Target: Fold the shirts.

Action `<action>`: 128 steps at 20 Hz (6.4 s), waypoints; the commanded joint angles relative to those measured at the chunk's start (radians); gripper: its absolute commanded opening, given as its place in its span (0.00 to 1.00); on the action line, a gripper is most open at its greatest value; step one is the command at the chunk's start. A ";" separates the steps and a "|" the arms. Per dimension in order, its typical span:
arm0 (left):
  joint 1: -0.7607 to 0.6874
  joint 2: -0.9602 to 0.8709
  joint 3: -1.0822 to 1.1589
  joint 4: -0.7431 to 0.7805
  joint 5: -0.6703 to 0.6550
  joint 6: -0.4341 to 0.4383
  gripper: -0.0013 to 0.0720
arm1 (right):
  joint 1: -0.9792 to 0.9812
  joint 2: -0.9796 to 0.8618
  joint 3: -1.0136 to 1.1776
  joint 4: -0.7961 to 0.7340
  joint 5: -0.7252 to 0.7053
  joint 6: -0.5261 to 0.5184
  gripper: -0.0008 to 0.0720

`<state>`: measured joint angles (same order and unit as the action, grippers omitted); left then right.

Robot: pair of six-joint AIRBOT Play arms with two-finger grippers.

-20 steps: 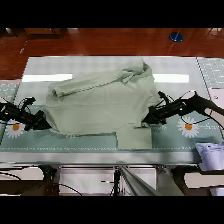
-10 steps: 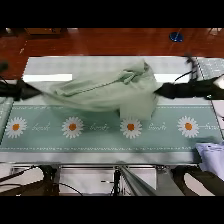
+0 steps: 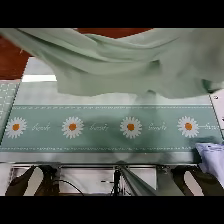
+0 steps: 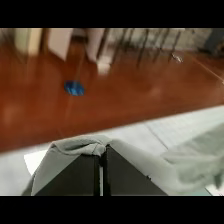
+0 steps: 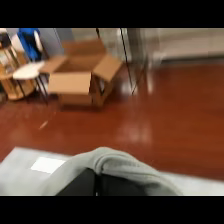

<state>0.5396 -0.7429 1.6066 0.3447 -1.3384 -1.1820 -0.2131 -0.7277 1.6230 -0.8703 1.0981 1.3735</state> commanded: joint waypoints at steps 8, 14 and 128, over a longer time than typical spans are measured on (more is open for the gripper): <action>0.015 0.174 0.385 0.426 -0.224 -0.232 0.05 | -0.018 0.047 0.462 -0.363 0.357 0.093 0.05; 0.015 0.172 0.344 0.427 -0.441 -0.263 0.05 | -0.018 0.031 0.460 -0.383 0.622 0.107 0.05; -0.428 -0.999 -0.005 0.691 0.067 -0.193 0.05 | 0.064 -1.167 0.377 -0.637 0.507 0.048 0.05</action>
<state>0.1093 -1.7420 1.5780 0.9237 -1.1088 -1.2816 -0.1478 -1.8969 1.9995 -1.4322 1.4189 1.4059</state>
